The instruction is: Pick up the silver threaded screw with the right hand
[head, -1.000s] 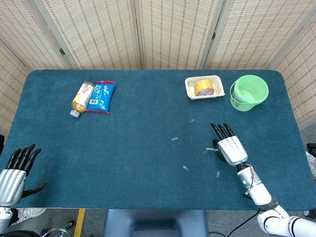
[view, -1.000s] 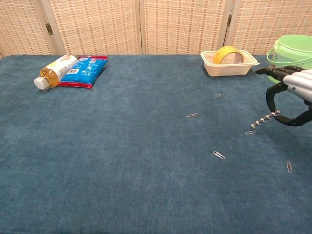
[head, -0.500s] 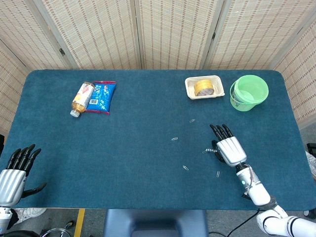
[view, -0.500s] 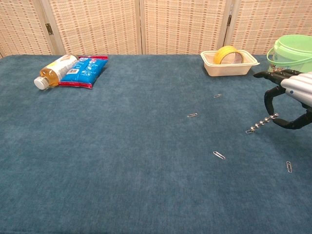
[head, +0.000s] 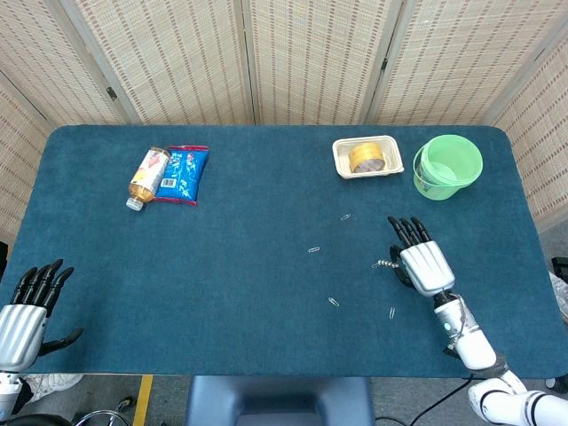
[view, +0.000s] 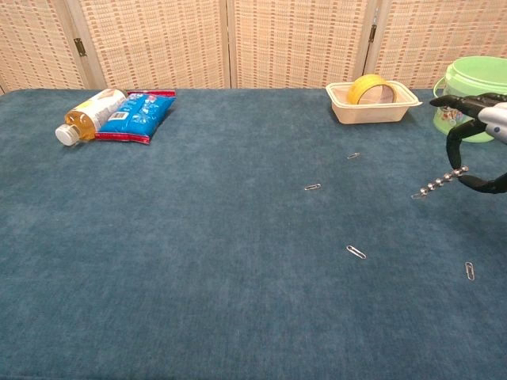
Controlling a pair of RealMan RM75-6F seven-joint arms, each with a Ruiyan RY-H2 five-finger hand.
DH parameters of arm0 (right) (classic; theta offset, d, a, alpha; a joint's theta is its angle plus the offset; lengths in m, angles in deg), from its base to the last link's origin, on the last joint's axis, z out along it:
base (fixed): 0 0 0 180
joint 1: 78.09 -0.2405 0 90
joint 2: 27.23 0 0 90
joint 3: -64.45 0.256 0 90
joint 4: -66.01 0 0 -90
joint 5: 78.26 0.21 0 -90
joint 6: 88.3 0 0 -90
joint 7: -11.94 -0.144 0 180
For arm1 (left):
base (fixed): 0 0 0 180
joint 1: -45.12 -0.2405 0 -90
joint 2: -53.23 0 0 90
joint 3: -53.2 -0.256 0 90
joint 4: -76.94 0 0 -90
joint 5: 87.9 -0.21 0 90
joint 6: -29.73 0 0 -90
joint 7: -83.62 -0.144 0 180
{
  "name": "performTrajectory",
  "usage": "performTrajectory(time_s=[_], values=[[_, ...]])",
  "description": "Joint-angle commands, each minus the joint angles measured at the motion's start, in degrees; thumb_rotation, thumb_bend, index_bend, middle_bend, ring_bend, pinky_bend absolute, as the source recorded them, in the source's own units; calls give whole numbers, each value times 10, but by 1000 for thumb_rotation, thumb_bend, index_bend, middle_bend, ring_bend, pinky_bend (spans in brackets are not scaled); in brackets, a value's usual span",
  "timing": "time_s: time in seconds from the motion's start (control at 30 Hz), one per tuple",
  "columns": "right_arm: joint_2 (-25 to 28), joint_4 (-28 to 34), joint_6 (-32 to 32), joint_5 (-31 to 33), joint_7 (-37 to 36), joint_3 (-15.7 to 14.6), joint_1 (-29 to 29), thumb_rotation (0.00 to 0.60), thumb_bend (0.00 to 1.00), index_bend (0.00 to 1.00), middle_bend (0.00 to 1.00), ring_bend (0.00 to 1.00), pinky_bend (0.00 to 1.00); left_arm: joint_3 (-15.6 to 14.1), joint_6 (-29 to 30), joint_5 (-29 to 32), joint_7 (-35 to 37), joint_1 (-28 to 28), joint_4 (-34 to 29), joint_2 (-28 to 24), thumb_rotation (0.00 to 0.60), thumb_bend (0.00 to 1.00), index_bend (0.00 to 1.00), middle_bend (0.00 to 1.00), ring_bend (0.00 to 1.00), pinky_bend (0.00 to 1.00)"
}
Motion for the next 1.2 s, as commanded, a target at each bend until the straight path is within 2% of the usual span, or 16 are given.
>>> performTrajectory(time_s=[0.03,0.27,0.53,0.9,0.97,1.03,1.1,1.17,1.2], values=[[12,2,14,4,-8,-1,14,600,425,767,39,0,0,0,-2,-1,-5,1,0,2,600,199,0,0,0,0],[33,-32,57,7,-80,-15,63,600,425,767,42,0,0,1,-13,4,-18,6,-2,6,600,199,0,0,0,0],[15,-107,76,-2,-148,-32,98,600,425,767,42,0,0,1,-20,7,-29,9,-5,10,600,199,0,0,0,0],[6,-122,73,-13,-160,-27,96,600,425,746,41,0,0,1,-20,9,-24,9,-4,8,600,200,0,0,0,0],[8,-123,73,-21,-168,-29,95,600,425,599,27,0,0,1,-20,9,-23,9,-4,8,600,200,0,0,0,0],[11,-127,72,-25,-184,-30,95,600,425,325,5,0,0,1,-19,8,-23,9,-4,8,600,202,0,0,0,0],[17,-122,65,-21,-189,-30,95,600,425,114,0,0,0,1,-19,8,-23,9,-4,8,600,203,0,0,0,0],[25,-114,59,-17,-186,-28,95,600,425,9,0,0,0,1,-20,9,-24,9,-4,8,600,203,0,0,0,0],[29,-110,57,-16,-183,-28,96,600,417,0,0,0,0,1,-20,9,-24,9,-4,8,600,203,0,0,0,0]])
